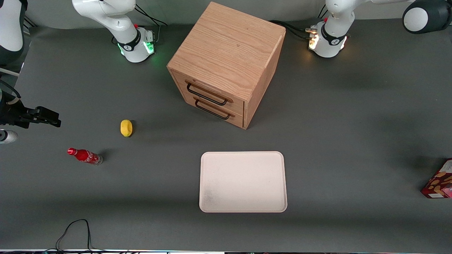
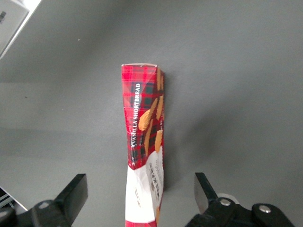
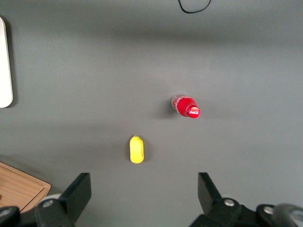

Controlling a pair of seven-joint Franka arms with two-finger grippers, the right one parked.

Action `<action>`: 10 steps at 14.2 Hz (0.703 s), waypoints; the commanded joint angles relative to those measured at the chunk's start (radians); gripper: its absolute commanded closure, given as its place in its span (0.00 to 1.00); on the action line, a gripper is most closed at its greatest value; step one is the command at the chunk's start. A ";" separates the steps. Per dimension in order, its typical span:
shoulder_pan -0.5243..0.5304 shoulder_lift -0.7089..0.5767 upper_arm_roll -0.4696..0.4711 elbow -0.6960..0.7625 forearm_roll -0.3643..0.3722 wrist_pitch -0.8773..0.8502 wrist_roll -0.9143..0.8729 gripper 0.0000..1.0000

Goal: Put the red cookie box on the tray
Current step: 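Lower the open left gripper around the cookie box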

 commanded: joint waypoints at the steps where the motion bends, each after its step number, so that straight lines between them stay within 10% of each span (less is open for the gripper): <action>1: 0.001 0.042 0.002 -0.026 -0.032 0.096 0.021 0.00; 10: 0.002 0.108 -0.007 -0.017 -0.035 0.133 0.064 0.01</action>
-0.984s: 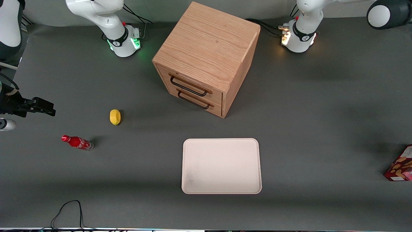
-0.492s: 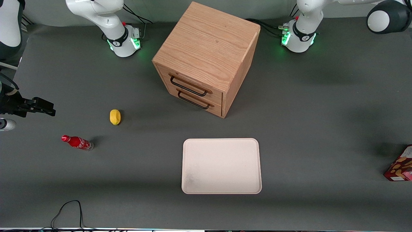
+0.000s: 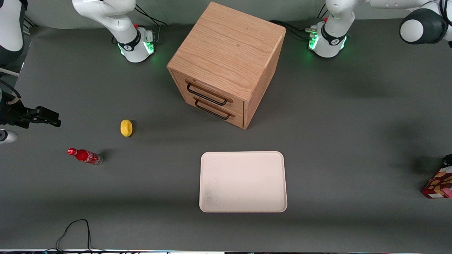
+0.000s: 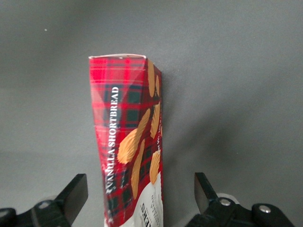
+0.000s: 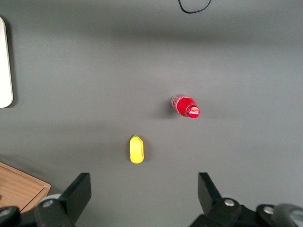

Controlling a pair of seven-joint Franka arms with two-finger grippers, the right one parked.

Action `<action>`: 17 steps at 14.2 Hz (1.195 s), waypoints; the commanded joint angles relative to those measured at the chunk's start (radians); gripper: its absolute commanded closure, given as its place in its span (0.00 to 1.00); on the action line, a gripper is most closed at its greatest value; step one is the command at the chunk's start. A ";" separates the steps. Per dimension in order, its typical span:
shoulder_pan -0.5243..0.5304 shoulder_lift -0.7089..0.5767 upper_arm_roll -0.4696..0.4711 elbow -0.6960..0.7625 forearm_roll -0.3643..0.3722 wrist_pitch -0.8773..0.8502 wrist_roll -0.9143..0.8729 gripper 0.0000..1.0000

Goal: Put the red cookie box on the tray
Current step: 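Close the left gripper on the cookie box and lift it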

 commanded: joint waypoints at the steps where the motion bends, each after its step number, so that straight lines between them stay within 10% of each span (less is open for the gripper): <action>1: 0.003 0.007 0.000 0.008 -0.020 0.014 0.030 0.03; 7: 0.004 0.004 0.000 0.008 -0.021 0.009 0.030 1.00; 17: -0.006 -0.030 -0.009 0.148 -0.021 -0.221 0.020 1.00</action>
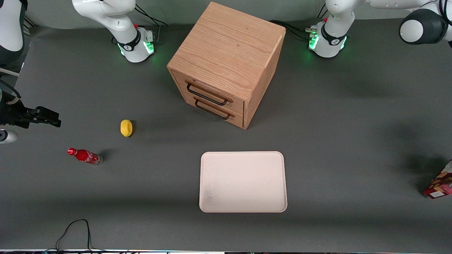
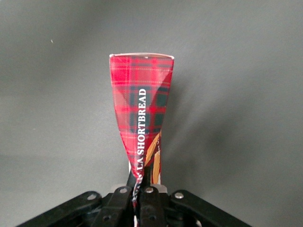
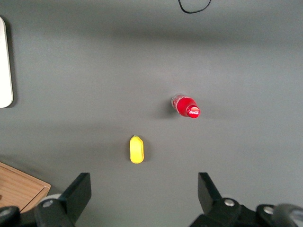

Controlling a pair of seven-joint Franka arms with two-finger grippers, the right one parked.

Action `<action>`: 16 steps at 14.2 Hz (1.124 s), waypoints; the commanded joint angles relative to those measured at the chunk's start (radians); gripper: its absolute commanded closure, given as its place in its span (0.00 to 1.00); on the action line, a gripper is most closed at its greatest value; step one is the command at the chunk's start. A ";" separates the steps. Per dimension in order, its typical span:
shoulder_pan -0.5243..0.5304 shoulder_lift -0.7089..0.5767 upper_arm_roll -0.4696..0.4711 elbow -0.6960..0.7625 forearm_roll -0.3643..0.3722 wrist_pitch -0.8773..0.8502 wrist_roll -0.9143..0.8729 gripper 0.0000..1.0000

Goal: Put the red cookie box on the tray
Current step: 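Close the left gripper on the cookie box and lift it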

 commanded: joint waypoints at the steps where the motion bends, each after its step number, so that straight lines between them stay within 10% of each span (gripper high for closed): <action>1: -0.006 -0.034 0.001 0.098 -0.018 -0.166 0.015 1.00; 16: 0.011 -0.396 0.018 0.162 -0.019 -0.623 -0.029 1.00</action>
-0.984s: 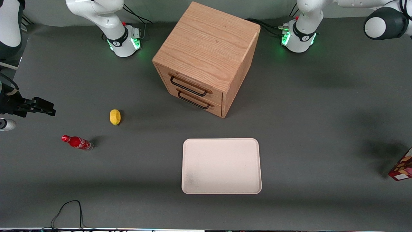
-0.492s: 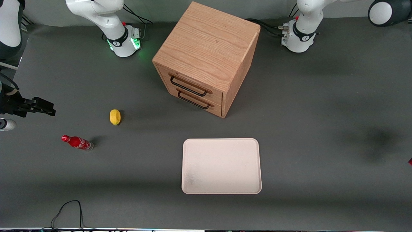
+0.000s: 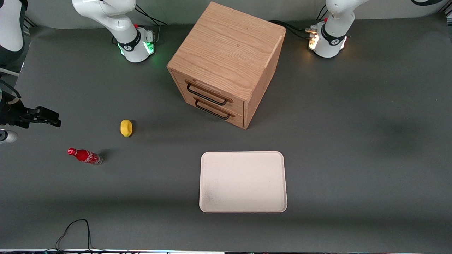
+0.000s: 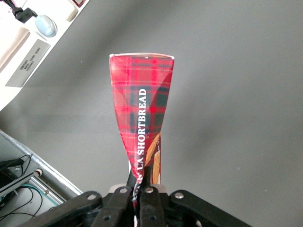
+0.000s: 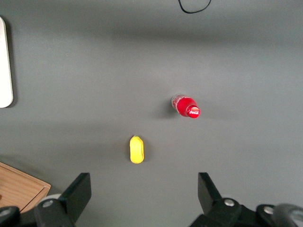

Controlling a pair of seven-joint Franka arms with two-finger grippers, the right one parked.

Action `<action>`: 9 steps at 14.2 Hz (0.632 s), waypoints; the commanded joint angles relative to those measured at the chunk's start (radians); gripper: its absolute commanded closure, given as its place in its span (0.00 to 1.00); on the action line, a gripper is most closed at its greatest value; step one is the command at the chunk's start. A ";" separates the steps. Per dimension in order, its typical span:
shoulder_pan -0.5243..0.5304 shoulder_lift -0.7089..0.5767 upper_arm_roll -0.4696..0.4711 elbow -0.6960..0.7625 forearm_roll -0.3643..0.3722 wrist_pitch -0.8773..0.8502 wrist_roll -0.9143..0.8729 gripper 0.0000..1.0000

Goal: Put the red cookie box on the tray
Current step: 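Carry the held cookie box over the white tray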

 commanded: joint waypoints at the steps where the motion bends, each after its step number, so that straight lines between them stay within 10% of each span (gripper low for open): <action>1: -0.013 -0.039 0.005 -0.018 -0.010 -0.036 -0.073 1.00; 9: -0.292 -0.206 -0.001 -0.099 0.001 -0.200 -0.788 1.00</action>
